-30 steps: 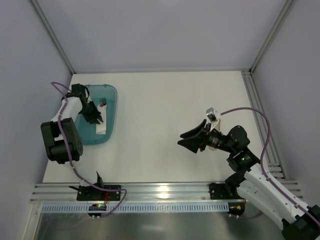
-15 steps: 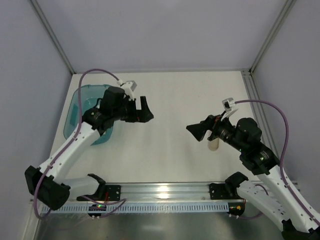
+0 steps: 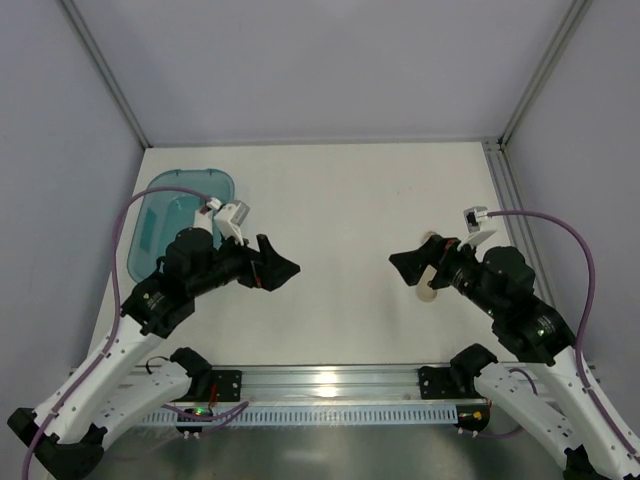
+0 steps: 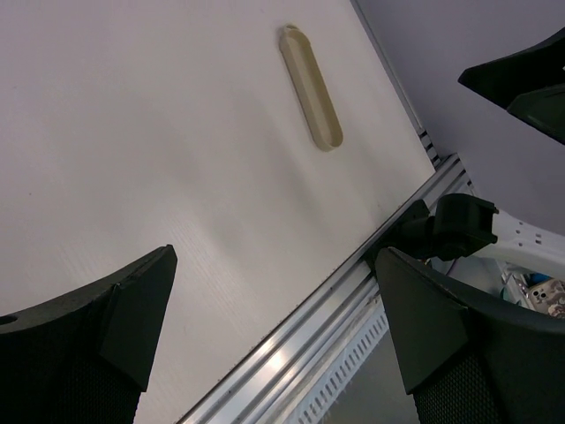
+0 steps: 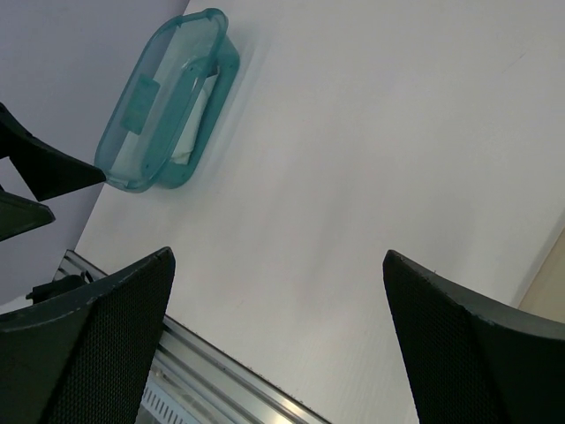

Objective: Place the utensils on the paper napkin and roll it up

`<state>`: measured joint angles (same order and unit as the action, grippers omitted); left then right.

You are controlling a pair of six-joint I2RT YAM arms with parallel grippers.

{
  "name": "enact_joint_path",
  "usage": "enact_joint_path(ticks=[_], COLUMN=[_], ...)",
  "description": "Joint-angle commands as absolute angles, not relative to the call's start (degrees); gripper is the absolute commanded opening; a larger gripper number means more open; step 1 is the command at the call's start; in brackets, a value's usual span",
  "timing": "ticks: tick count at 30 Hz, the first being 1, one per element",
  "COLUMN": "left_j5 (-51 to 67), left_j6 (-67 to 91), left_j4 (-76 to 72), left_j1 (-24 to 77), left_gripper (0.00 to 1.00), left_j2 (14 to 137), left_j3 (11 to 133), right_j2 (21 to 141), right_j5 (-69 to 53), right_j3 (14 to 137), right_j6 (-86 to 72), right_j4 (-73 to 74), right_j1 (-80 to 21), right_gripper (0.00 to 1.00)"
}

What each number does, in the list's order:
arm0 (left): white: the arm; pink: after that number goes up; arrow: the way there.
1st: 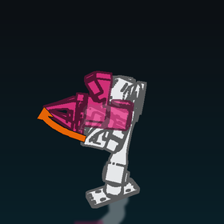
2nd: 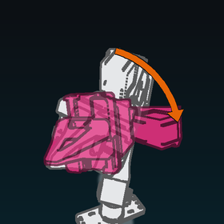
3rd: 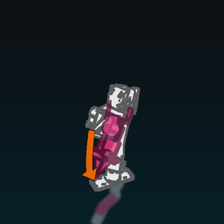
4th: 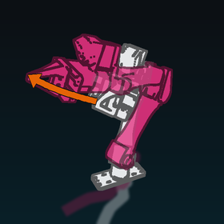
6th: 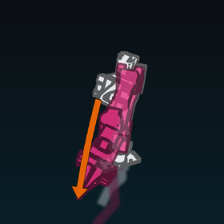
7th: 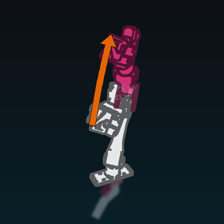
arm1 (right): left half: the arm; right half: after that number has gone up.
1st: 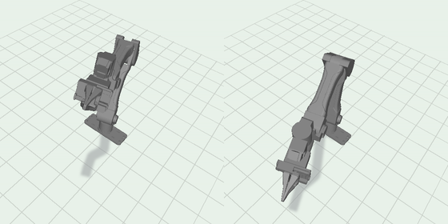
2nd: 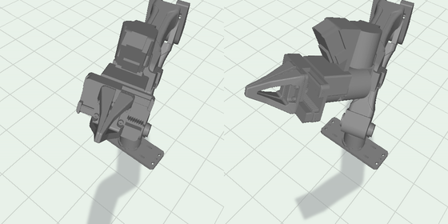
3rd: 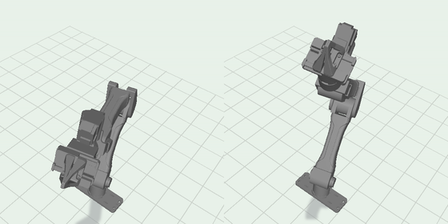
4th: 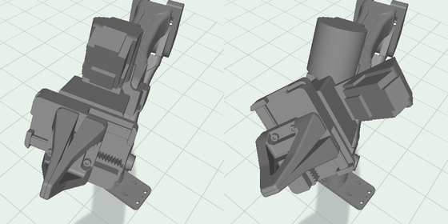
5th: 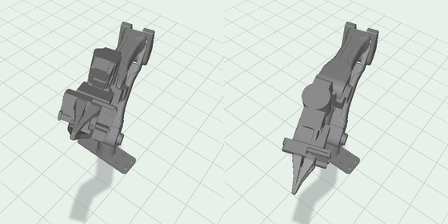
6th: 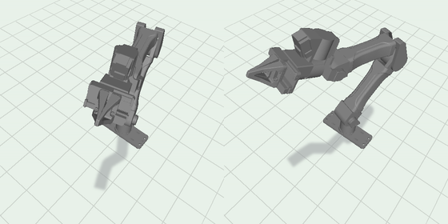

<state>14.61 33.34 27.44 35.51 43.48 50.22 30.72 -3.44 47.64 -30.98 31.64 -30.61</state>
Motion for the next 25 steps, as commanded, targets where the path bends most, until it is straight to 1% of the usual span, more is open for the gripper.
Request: enact_joint_path(ticks=[1,6,13,25], left_j5=[16.08,16.09,15.73,15.38], left_j6=[34.1,32.79,32.78,32.26], left_j4=[23.73,24.78,26.19,27.6], left_j1=[35.68,35.68,35.68,35.68], left_gripper=[1.0,1.0,1.0,1.0], left_j2=[41.84,41.84,41.57,42.1], left_j3=[50.54,51.24,51.86,54.67], right_j2=[29.97,28.83,30.32,30.59], right_j5=[-1.58,-0.26,-0.26,-0.53], right_j3=[47.72,48.69,50.01,49.39], right_j6=[-30.77,-29.09,-28.21,-27.42], right_j4=[31.55,31.38,30.85,29.53], right_j1=[-30.5,-30.5,-30.5,-30.5], right_gripper=[1.0,1.0,1.0,1.0])
